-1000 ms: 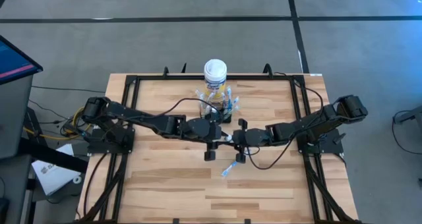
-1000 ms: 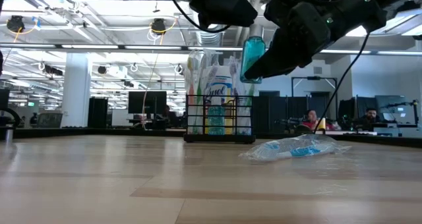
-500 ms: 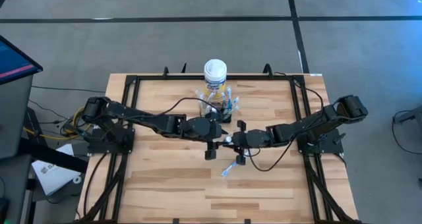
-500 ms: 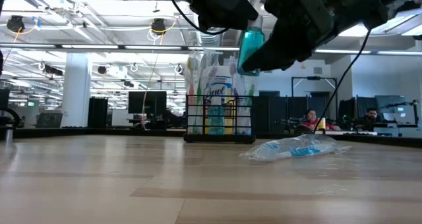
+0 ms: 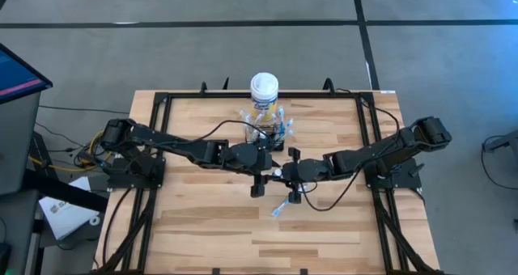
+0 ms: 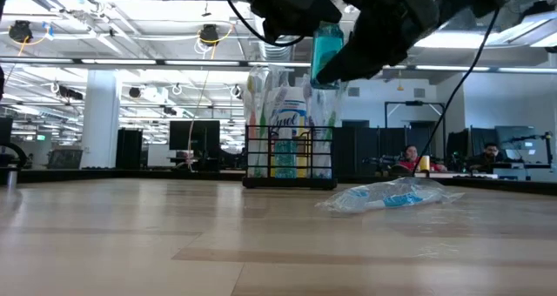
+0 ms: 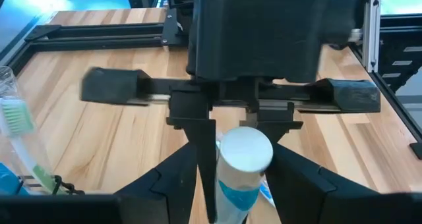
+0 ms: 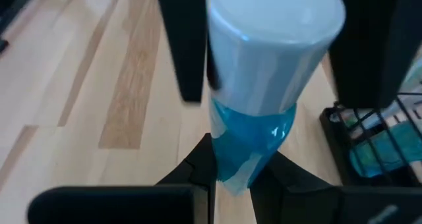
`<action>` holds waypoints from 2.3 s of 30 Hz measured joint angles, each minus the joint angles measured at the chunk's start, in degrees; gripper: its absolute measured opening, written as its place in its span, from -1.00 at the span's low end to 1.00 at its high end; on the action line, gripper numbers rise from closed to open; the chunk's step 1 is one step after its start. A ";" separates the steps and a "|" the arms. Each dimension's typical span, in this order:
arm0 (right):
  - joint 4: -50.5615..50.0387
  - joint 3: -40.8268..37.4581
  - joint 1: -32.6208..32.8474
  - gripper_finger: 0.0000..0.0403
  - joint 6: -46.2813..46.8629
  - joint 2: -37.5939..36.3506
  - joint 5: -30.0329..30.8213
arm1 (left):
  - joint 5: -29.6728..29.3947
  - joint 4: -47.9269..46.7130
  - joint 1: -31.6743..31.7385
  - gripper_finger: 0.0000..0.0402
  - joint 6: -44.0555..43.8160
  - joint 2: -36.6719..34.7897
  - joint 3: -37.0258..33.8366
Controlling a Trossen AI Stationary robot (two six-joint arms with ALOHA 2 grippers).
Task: Pick & Place toothbrushing station
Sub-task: Put the blue mouthwash bottle into the black wire organizer
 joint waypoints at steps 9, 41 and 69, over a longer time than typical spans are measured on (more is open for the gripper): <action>-22.52 11.54 -1.80 -0.76 -1.75 1.25 -4.84 | 1.43 -0.14 0.00 -0.19 -0.42 0.00 -0.02; -47.42 33.96 -0.75 -0.76 -1.60 16.04 -7.09 | 2.16 -7.34 -2.53 -0.26 0.45 0.83 -0.83; -47.24 33.80 -0.66 -0.76 -1.32 16.02 -7.39 | -2.06 -6.33 -2.70 -0.55 0.28 1.53 -0.92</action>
